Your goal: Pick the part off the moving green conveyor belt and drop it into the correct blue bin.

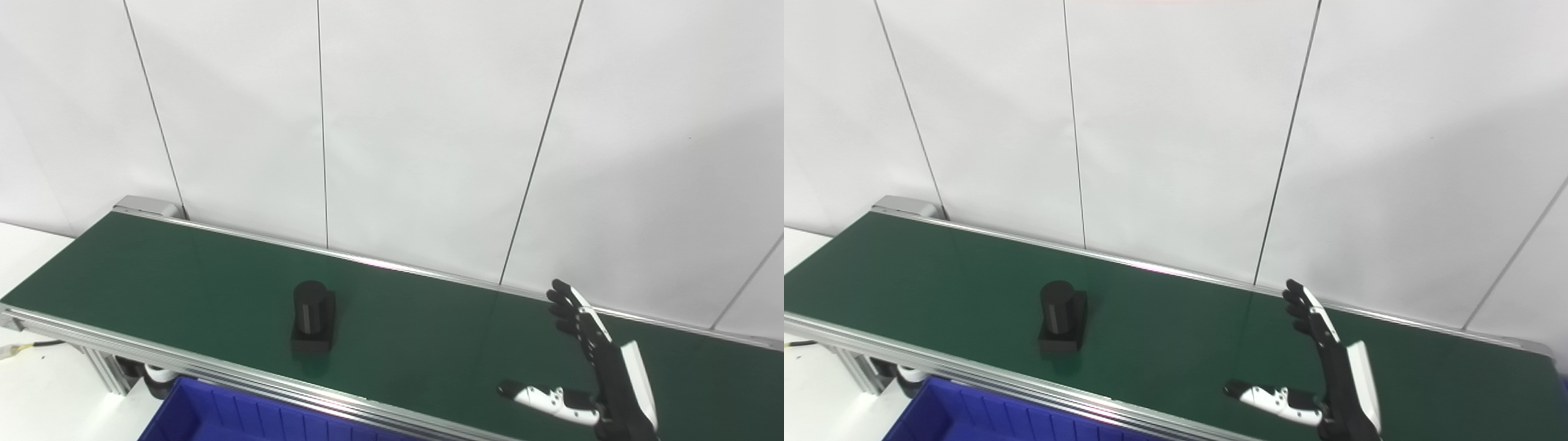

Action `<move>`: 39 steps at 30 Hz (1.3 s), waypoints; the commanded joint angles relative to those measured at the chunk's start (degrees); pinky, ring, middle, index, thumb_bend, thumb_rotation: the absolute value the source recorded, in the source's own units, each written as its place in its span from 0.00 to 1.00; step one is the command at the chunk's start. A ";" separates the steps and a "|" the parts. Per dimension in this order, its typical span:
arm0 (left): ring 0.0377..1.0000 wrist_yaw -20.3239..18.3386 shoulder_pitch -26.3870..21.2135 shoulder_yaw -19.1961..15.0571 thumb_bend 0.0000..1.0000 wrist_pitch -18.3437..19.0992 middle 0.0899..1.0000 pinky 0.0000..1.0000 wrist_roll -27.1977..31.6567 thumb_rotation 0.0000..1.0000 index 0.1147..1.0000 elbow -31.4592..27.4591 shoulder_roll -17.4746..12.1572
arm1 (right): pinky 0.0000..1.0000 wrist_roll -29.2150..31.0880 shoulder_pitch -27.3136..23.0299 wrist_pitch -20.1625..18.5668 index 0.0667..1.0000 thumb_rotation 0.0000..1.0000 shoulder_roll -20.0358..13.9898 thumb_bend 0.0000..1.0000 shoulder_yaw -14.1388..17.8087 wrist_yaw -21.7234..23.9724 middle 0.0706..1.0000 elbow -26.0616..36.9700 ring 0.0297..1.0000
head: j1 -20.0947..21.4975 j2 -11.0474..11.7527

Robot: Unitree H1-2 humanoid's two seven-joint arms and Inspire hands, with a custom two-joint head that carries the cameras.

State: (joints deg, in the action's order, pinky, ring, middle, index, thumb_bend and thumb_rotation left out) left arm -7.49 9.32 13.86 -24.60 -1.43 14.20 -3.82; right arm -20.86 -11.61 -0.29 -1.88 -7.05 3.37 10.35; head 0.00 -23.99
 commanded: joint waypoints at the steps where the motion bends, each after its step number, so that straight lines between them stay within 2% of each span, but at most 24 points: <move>1: 0.78 -0.33 -0.15 -0.57 0.98 -2.32 0.79 0.71 0.61 0.09 0.74 -2.24 -0.20 | 0.84 -0.99 -2.35 -1.00 0.90 0.31 0.76 0.90 -0.39 -0.92 0.87 0.90 0.85 | 0.30 -0.23; 14: 0.78 -2.05 -0.56 -2.05 0.94 -2.32 0.79 0.71 1.27 0.09 0.75 -1.84 -0.33 | 0.82 -3.44 -6.07 -2.86 0.91 0.33 1.14 0.90 -1.30 -1.04 0.89 -1.65 0.85 | 4.74 -0.65; 30: 0.80 -5.96 -1.01 -4.74 0.89 -2.32 0.81 0.73 3.54 0.09 0.77 -1.34 0.19 | 0.80 -5.11 -11.51 -4.72 0.92 0.37 2.24 0.94 -3.12 -1.32 0.89 -8.84 0.85 | 9.77 -2.16; 39: 0.82 -8.24 -0.09 -7.01 0.85 -2.32 0.81 0.77 4.94 0.05 0.79 -2.57 0.89 | 0.78 -5.00 -13.62 -4.50 0.91 0.38 3.34 0.95 -4.12 -1.48 0.89 -12.55 0.86 | 10.82 -3.02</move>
State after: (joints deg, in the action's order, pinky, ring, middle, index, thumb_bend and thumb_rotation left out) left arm -14.82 9.31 7.33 -24.60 2.40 13.39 -3.12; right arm -25.75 -22.84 -4.54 0.72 -10.97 2.99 -3.12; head 10.90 -26.98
